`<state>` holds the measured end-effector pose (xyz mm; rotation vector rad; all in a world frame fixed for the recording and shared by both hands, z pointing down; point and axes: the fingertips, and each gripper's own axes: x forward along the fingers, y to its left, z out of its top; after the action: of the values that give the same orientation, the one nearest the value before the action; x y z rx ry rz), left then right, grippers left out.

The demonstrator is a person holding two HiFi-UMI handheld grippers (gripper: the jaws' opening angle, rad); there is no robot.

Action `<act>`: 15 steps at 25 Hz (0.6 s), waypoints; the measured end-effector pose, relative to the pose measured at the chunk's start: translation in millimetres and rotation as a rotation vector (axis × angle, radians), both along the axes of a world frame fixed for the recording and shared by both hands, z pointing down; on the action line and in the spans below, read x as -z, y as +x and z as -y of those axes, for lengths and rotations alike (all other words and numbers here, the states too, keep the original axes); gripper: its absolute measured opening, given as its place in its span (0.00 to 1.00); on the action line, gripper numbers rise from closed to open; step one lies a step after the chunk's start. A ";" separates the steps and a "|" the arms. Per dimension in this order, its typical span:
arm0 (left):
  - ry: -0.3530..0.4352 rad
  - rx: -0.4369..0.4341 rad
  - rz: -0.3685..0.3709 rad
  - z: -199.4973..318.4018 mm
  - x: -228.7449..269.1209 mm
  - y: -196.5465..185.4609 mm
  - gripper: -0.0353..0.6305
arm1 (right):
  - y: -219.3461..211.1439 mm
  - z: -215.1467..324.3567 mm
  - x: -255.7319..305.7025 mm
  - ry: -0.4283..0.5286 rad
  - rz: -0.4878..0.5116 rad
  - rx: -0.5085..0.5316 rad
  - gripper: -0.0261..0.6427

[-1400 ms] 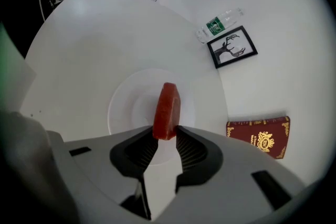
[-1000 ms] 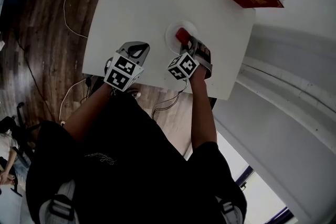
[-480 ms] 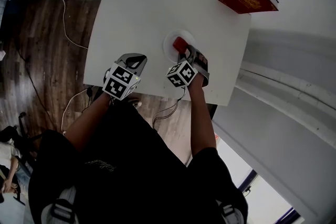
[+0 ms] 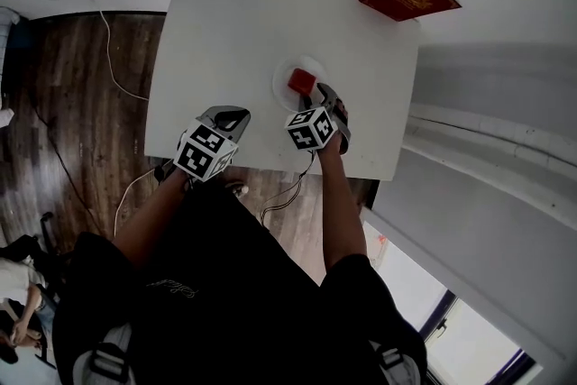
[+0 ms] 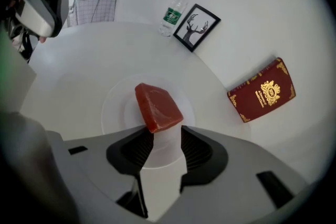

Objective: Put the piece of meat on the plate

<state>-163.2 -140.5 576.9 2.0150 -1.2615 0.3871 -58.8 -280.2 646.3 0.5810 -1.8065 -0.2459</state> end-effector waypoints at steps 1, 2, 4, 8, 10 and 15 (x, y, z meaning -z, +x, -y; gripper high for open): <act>0.002 -0.002 -0.001 -0.9 1.7 1.3 0.06 | 1.6 -0.6 0.4 -0.012 0.021 -0.025 0.30; 0.003 -0.007 0.001 -1.9 3.3 2.7 0.06 | 3.4 -1.4 0.7 -0.026 0.040 -0.048 0.30; 0.005 -0.020 0.012 -3.9 5.4 5.7 0.06 | 7.4 -3.5 1.7 -0.050 0.070 -0.086 0.30; 0.006 -0.039 0.017 -7.4 9.8 14.9 0.06 | 16.9 -7.4 5.1 -0.065 0.110 -0.127 0.30; 0.012 -0.045 0.016 -7.8 12.9 20.6 0.06 | 21.8 -8.6 7.4 -0.065 0.130 -0.145 0.30; 0.017 -0.065 0.032 -16.6 18.0 32.8 0.06 | 28.4 -21.8 16.3 -0.057 0.215 -0.186 0.30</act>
<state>-130.4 -123.9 558.9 2.0758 -1.2248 0.4428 -30.4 -258.4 630.0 0.7531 -1.9442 -0.0048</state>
